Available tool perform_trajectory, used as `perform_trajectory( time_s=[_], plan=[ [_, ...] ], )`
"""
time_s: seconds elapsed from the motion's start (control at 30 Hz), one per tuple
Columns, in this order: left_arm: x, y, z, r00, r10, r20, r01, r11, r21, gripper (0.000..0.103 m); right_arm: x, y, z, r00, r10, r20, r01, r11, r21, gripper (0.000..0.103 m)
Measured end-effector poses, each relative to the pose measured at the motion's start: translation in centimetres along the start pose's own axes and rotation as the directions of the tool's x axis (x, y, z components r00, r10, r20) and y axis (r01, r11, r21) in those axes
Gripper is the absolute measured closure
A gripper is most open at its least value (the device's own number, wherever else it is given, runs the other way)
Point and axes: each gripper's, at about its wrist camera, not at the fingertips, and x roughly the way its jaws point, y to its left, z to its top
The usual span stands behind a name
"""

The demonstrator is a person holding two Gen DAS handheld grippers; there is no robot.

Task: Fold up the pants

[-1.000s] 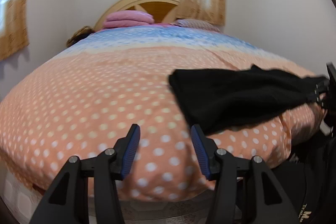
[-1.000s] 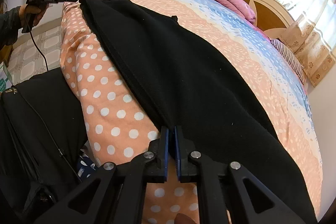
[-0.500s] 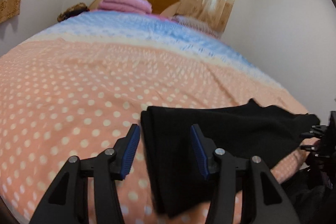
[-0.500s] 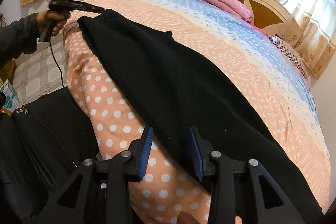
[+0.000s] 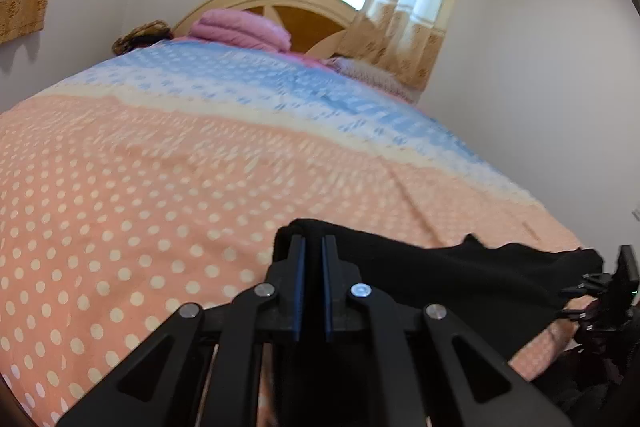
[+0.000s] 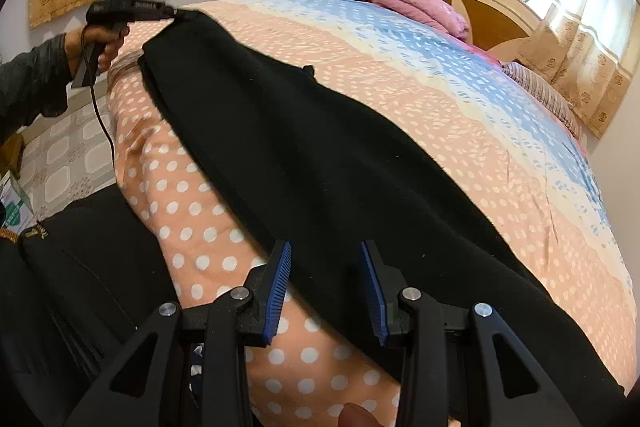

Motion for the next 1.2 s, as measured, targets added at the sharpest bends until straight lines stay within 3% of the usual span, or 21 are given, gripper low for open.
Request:
perform_trajectory(
  time_s=[0.07,0.13,0.17,0.23,0.33,0.4,0.5,0.63,0.7,0.77,0.87,0.9,0.97,1.0,1.07,1.1,1.2],
  plan=[
    [1.4,0.7,-0.9,0.998,0.026,-0.05,-0.026,1.0,-0.002,0.094,-0.1,-0.2,0.1,1.0,0.004,0.001,-0.004,1.0,0.011,0.066],
    [2.2,1.5,-1.9,0.996,0.055,-0.077,-0.057,0.998,-0.022,0.08,-0.4,-0.5,0.4,1.0,0.022,0.008,-0.022,0.999,0.027,0.066],
    [1.7,1.9,-2.1,0.997,0.06,-0.058,-0.062,0.997,-0.043,0.076,-0.6,-0.8,0.8,0.999,0.038,0.012,-0.039,0.999,0.039,0.066],
    [0.5,2.3,-2.0,0.995,0.097,-0.019,-0.098,0.992,-0.078,0.05,-0.7,-1.4,1.9,0.997,0.068,0.023,-0.069,0.996,0.061,0.066],
    [-2.4,1.8,-2.0,0.99,0.123,0.066,-0.117,0.989,-0.088,0.035,-0.7,-2.5,4.5,0.99,0.128,0.056,-0.133,0.985,0.107,0.062],
    [-3.6,0.9,-2.1,0.989,0.112,0.093,-0.106,0.992,-0.069,0.034,0.2,-3.4,6.8,0.98,0.184,0.076,-0.194,0.966,0.169,0.052],
    [-4.6,-1.8,-2.6,0.988,0.1,0.114,-0.103,0.994,0.022,0.034,3.3,-4.8,10.0,0.956,0.278,0.093,-0.293,0.905,0.308,0.051],
    [-3.5,-5.7,-3.9,0.991,0.104,0.089,-0.119,0.976,0.183,0.034,9.2,-6.2,13.1,0.92,0.384,0.084,-0.374,0.791,0.485,0.051],
    [-2.6,-6.8,-4.8,0.993,0.098,0.062,-0.111,0.964,0.242,0.034,12.2,-6.5,14.2,0.908,0.413,0.072,-0.381,0.741,0.552,0.051],
    [-1.9,-7.2,-5.6,0.994,0.104,0.038,-0.111,0.954,0.277,0.034,14.1,-6.8,14.6,0.904,0.425,0.052,-0.372,0.72,0.585,0.051],
    [-0.2,-6.4,-6.8,0.988,0.146,-0.053,-0.123,0.947,0.298,0.034,16.5,-7.5,14.8,0.887,0.46,0.036,-0.373,0.668,0.645,0.052],
    [-0.4,-6.4,-7.1,0.99,0.142,-0.026,-0.127,0.94,0.316,0.034,17.2,-7.5,14.8,0.878,0.478,0.035,-0.379,0.648,0.661,0.053],
    [-0.6,-6.0,-7.0,0.992,0.127,-0.022,-0.114,0.944,0.31,0.033,17.9,-7.5,14.9,0.861,0.507,0.029,-0.391,0.625,0.676,0.062],
    [-0.7,-5.8,-6.9,0.993,0.115,-0.022,-0.104,0.95,0.295,0.033,18.3,-7.4,14.8,0.852,0.523,0.027,-0.398,0.614,0.681,0.075],
    [-0.9,-5.4,-6.7,0.995,0.096,-0.023,-0.086,0.958,0.274,0.033,18.7,-6.9,14.9,0.822,0.569,0.023,-0.428,0.591,0.684,0.092],
    [-1.1,-5.3,-6.7,0.995,0.092,-0.025,-0.082,0.959,0.271,0.033,18.4,-6.7,15.1,0.83,0.557,0.023,-0.424,0.603,0.675,0.097],
    [-1.4,-5.6,-7.0,0.995,0.091,-0.028,-0.08,0.957,0.278,0.033,17.0,-6.5,16.0,0.866,0.498,0.044,-0.407,0.653,0.638,0.101]
  ],
)
